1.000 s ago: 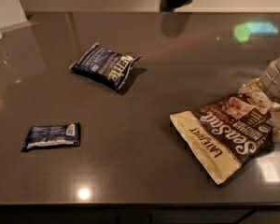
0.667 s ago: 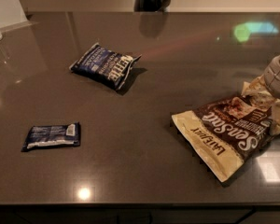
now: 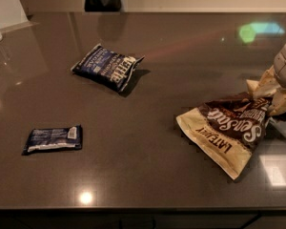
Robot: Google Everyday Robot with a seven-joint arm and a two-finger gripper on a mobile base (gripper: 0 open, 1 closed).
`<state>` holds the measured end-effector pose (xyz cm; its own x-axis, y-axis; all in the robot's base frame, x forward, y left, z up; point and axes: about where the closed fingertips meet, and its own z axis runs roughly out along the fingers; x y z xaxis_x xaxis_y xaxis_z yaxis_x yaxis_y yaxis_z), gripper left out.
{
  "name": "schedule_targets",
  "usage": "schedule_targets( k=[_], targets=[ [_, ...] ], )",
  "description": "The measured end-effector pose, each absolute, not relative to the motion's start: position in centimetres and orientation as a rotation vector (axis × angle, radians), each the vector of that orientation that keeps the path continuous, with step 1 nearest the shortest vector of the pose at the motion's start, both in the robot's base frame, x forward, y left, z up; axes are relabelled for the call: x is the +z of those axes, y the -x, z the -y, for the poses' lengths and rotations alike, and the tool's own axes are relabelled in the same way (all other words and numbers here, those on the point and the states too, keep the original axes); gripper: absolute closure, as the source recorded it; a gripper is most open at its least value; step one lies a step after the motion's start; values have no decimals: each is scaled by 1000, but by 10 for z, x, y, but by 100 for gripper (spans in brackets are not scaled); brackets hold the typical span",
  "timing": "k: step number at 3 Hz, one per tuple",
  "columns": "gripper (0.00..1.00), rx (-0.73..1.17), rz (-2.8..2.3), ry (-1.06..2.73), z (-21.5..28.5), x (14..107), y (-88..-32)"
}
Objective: Pick brown chip bag
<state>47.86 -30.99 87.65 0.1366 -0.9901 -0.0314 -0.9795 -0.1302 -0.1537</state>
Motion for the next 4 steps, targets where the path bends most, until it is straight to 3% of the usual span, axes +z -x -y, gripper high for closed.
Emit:
schedule_targets(
  k=[1, 4],
  targets=[
    [100, -75, -2034, 2157, 300, 893, -484],
    [100, 55, -2145, 1817, 271, 970, -507]
  ],
)
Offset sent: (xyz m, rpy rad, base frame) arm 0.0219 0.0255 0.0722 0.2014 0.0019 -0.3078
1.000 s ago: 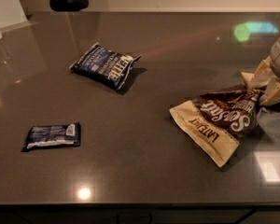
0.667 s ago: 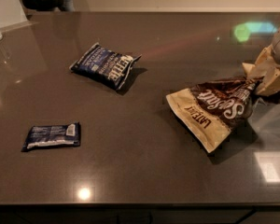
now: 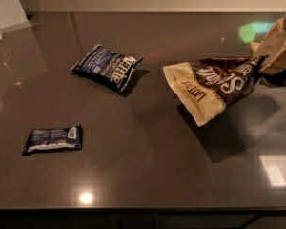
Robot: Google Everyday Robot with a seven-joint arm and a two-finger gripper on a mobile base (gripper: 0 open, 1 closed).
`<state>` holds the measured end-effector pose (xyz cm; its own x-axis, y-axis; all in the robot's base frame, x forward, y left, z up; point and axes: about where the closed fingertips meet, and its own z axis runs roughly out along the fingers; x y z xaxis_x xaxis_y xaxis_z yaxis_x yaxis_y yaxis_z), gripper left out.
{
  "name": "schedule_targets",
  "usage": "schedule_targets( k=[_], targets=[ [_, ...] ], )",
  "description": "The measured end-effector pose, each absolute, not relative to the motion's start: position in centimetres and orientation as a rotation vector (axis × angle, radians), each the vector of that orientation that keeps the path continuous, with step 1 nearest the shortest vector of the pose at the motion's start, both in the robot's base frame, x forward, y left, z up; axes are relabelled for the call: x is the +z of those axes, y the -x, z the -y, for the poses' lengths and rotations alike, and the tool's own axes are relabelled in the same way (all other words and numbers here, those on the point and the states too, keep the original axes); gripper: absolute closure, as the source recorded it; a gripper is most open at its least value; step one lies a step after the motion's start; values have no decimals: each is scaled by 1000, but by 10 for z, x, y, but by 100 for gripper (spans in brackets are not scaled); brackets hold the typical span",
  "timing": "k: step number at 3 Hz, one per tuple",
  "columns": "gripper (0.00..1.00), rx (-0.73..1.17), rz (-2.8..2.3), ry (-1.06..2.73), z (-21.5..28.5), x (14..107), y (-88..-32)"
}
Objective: Pick brown chip bag
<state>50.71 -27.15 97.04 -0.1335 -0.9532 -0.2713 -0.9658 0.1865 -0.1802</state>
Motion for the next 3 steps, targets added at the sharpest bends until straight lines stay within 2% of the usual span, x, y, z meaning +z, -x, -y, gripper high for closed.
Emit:
schedule_targets(
  k=[3],
  targets=[
    [100, 93, -2050, 1683, 245, 1017, -519]
  ],
)
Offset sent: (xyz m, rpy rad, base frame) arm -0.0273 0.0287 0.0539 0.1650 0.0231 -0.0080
